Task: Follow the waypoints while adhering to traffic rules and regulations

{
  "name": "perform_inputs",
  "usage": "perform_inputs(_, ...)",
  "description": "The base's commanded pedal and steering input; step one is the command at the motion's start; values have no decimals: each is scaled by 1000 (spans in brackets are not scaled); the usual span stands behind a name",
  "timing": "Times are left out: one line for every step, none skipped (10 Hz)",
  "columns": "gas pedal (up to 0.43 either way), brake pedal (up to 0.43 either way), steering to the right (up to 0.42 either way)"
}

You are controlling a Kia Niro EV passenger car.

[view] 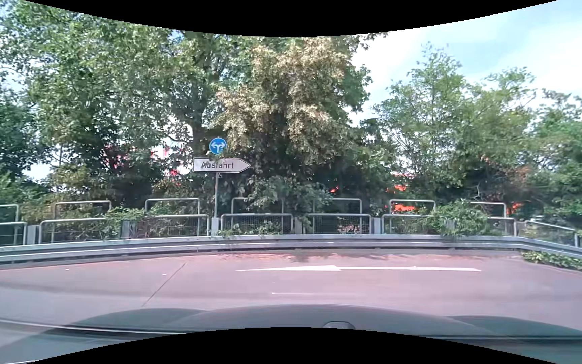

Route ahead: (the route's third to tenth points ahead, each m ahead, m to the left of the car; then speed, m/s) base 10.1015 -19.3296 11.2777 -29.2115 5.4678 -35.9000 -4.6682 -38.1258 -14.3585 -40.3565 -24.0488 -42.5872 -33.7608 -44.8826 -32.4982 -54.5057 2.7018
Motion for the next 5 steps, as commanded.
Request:
perform_inputs(0,0,465)
perform_inputs(0,0,511)
perform_inputs(0,0,567)
perform_inputs(0,0,620)
perform_inputs(0,0,686)
